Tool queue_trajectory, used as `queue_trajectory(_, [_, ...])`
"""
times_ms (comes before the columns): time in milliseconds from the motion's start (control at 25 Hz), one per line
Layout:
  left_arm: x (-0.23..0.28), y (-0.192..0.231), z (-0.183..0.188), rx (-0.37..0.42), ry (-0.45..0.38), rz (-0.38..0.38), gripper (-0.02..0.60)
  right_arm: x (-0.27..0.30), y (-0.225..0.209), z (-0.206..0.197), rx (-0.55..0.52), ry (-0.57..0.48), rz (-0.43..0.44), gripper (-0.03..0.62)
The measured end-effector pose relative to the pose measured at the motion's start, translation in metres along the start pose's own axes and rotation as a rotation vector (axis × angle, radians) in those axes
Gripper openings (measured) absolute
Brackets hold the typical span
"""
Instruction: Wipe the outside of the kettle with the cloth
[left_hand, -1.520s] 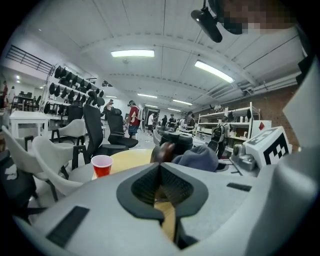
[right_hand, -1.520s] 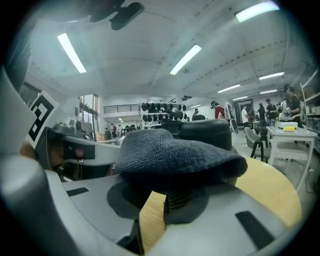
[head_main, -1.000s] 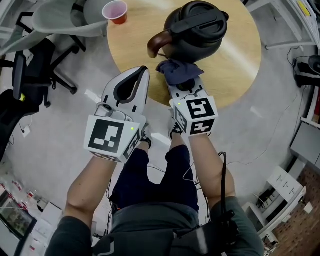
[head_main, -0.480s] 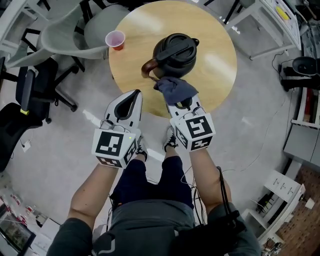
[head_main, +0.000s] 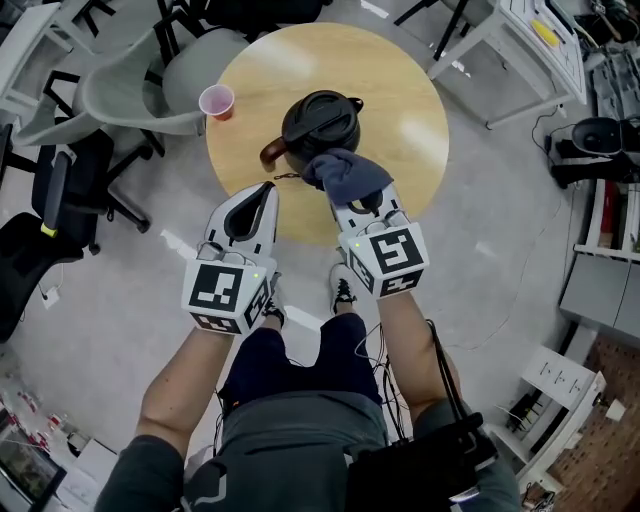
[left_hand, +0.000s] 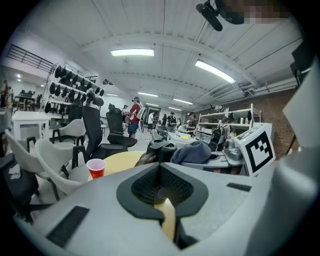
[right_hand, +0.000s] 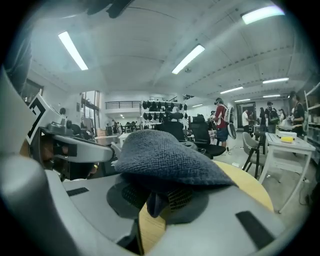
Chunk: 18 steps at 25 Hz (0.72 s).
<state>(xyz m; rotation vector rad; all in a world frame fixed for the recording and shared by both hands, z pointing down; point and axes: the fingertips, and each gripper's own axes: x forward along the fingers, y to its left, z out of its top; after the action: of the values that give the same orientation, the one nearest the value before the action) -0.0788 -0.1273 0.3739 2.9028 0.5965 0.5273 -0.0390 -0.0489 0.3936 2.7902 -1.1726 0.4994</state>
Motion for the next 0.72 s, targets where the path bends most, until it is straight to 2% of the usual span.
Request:
queue_trajectory(280, [0.021, 0.0, -0.017, -0.022, 0.006, 0.059, 0.009, 0.012, -0.001, -0.035, 0.028, -0.002, 0.1, 0.084])
queue_trajectory(560, [0.033, -0.01, -0.043, -0.045, 0.015, 0.118, 0.009, 0.031, -0.013, -0.107, 0.056, 0.104, 0.141, 0.084])
queue_trajectory(720, [0.035, -0.011, -0.058, -0.061, 0.025, 0.149, 0.009, 0.042, -0.015, -0.137, 0.036, 0.162, 0.171, 0.084])
